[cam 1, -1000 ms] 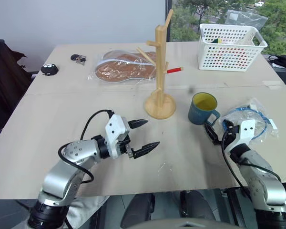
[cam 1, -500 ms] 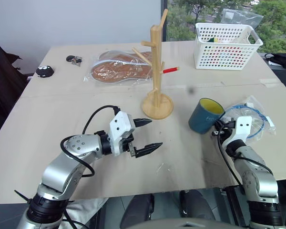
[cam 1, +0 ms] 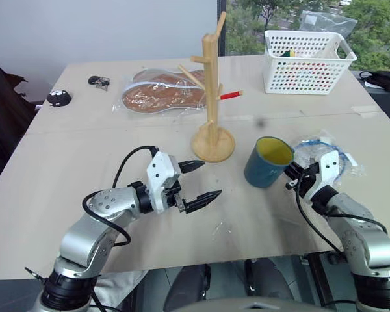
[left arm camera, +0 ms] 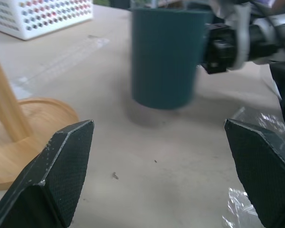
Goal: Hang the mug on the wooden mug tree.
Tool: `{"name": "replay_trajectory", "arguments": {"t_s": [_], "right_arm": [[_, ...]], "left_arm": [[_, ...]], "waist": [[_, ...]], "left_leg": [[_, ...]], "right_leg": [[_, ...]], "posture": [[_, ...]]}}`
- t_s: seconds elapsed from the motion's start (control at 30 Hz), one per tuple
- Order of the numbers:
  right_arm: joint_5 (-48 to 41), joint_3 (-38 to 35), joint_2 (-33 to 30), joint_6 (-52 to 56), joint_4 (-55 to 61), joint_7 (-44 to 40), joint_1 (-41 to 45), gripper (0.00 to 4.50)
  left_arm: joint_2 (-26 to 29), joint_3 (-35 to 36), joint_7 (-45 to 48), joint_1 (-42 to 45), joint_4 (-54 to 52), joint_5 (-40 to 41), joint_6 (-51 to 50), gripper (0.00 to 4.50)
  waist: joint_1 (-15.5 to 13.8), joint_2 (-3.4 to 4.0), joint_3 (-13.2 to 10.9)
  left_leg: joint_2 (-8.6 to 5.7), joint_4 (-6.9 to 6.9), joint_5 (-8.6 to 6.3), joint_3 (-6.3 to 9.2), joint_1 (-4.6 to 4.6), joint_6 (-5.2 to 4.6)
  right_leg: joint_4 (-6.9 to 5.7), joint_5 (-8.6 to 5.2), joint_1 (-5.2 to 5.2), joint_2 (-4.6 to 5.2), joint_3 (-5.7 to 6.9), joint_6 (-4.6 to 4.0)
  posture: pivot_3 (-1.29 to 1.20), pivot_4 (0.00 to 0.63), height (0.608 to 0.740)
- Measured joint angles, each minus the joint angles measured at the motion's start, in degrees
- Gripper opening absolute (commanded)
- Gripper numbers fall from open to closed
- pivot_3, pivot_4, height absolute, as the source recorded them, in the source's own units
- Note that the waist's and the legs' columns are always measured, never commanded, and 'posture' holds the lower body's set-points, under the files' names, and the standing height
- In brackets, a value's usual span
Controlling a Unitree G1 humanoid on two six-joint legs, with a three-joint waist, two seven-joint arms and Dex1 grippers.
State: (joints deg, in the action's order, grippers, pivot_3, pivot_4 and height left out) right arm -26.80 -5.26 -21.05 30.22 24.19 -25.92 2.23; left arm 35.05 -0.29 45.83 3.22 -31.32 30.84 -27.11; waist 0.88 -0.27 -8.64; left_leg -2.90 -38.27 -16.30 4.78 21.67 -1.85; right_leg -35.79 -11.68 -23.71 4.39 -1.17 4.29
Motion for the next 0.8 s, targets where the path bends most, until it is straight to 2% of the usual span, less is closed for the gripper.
{"name": "replay_trajectory", "arguments": {"t_s": [0.13,0.27,0.57,0.8], "right_arm": [[-4.82,-0.18,-2.41,3.45,1.72,-3.04,2.90,0.06],[-5.77,-1.74,-4.23,3.81,0.57,-3.93,6.07,0.06],[-1.04,-1.71,-7.94,-1.70,-4.91,-7.51,1.52,0.06],[6.13,5.05,-2.09,-7.08,-9.81,-5.75,1.04,0.06]], "left_arm": [[-1.17,0.36,-0.74,-1.98,-0.90,0.37,0.68,4.50],[-2.07,0.51,-1.83,-3.34,-1.96,0.39,1.59,4.50],[-2.85,0.20,-3.78,-3.76,-3.13,-0.40,2.29,4.50],[-1.80,-0.63,-2.57,-4.06,-3.08,-1.49,2.67,4.50]], "waist": [[-0.15,-0.03,-0.02],[-0.32,-0.08,-0.07],[-0.37,-0.12,-0.12],[-0.02,-0.11,-0.12]], "left_leg": [[-0.01,-0.01,-0.02,0.00,0.01,-0.04],[-0.03,-0.01,-0.02,0.01,0.02,-0.04],[-0.04,-0.01,-0.01,0.00,0.05,-0.02],[0.00,-0.01,0.06,-0.03,0.00,0.11]], "right_leg": [[0.00,0.00,0.01,0.02,0.01,0.00],[0.01,0.00,0.01,0.04,0.03,0.00],[0.02,0.00,0.01,0.05,0.03,0.00],[-0.02,0.01,0.00,-0.01,-0.01,-0.01]], "posture": [[0.00,0.150,0.740],[0.00,0.150,0.740],[0.00,0.150,0.740],[0.00,0.150,0.740]]}}
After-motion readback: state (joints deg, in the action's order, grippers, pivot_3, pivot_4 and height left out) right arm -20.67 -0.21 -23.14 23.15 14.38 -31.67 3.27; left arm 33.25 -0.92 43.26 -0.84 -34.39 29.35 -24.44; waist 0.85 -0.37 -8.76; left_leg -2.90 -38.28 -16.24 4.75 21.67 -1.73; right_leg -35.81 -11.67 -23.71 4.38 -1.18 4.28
